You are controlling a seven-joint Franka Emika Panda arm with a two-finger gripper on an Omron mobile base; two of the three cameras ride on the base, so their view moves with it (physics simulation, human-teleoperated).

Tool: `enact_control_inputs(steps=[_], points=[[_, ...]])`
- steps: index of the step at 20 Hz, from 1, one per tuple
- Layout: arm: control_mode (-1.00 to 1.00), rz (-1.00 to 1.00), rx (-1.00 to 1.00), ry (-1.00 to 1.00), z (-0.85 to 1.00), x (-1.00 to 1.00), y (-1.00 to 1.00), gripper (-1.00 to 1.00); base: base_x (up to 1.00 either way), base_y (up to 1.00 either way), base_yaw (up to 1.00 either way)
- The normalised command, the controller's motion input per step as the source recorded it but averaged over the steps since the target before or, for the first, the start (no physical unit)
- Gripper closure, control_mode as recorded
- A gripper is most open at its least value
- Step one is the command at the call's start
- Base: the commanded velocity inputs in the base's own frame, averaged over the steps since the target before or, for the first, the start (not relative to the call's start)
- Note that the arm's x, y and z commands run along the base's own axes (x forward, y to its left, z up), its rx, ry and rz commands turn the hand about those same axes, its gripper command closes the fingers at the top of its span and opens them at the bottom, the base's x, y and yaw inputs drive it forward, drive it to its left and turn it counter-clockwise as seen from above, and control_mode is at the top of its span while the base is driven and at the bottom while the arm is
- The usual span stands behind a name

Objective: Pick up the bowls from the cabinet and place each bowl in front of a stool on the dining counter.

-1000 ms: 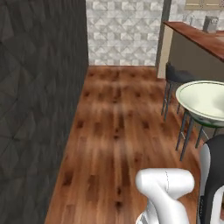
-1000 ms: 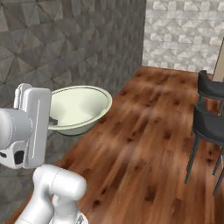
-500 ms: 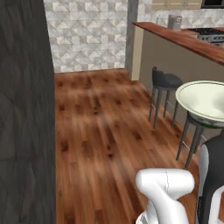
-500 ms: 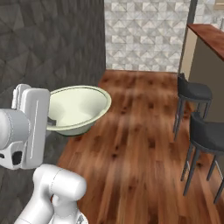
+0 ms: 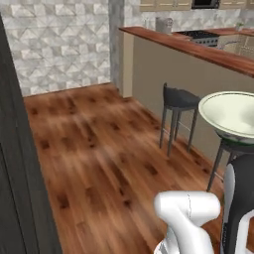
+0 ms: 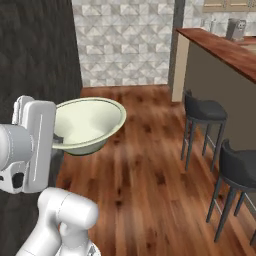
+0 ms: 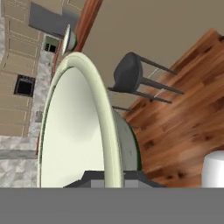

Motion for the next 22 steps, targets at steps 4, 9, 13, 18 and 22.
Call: enact_control_inputs(steps=[4,9,13,18,22], points=[[1.00,0.00,0.00,0.00,0.00,0.00,0.00,1.00,1.00,0.70,-0.39],[1.00,0.00,0.00,0.00,0.00,0.00,0.00,1.00,1.00,0.77,-0.47],[1.00,0.00,0.00,0.00,0.00,0.00,0.00,1.00,1.00,0.81,-0.52],[1.00,0.00,0.00,0.00,0.00,0.00,0.00,1.00,1.00,0.87,-0.58],[1.00,0.00,0.00,0.00,0.00,0.00,0.00,1.00,0.99,0.76,-0.69]])
